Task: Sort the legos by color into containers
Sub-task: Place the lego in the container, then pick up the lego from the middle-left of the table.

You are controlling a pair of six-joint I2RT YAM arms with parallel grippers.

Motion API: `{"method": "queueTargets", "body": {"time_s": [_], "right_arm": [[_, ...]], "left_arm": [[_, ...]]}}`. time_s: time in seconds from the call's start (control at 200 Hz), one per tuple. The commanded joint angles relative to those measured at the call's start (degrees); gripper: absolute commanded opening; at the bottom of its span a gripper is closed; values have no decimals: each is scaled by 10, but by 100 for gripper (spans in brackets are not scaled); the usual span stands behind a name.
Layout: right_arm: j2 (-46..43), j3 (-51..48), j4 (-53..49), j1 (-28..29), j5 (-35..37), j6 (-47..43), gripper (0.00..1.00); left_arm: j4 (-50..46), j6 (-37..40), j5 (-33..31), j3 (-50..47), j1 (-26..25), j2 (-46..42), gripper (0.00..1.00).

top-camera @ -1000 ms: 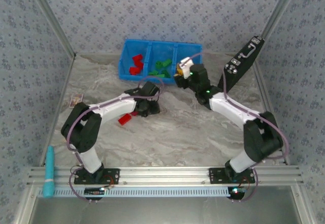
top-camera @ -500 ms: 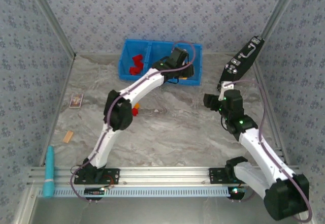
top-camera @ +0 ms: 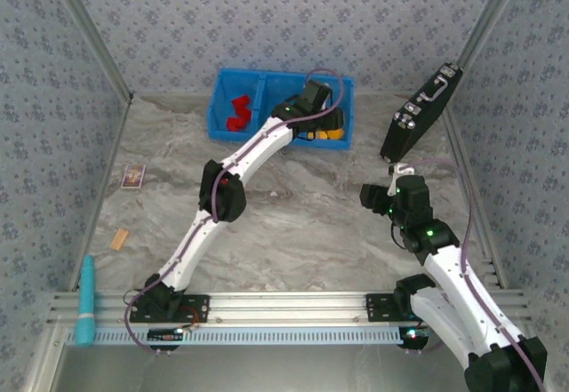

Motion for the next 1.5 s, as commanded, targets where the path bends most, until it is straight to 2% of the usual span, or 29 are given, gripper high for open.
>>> {"method": "queueTargets", "body": {"time_s": [0.0,0.13,0.215,0.28,0.43,0.57,0.69,0.805,0.86,0.965,1.075,1.214,1.494], "right_arm": [[7,11,-1,3,-9,4,67],[18,20,5,3,-8,1,67],[31,23,10,5,-14,2,67],[41,24,14,10,-17,3,67],[61,40,14,29,0,-9,67],[106,61,48,52,-19,-12,67],[196,114,70,109,-8,-24,67],[304,182,90,153,-7,-36,67],[354,222,103,162,-20,-36,67],[445,316,98,181,-48,-42,67],[521,417,81,198,-72,-52,67],[611,529,44,215,-103,-53,67],[685,605,19,236,-134,-49,67]], "left_arm": [[-4,33,23,23,2,-55,64],[-54,68,25,13,7,-118,64],[-80,110,-1,-53,7,-192,65],[-70,144,-34,-160,10,-272,66],[11,191,-82,-474,39,-475,68],[4,160,-103,-679,99,-622,68],[-2,144,-126,-828,133,-730,68],[44,95,-90,-961,143,-801,71],[80,75,-72,-1015,143,-821,71],[104,65,-96,-1075,143,-839,74],[117,85,-127,-1105,145,-840,78],[136,96,-135,-1127,146,-817,80],[178,120,-145,-1124,146,-760,82]]}}
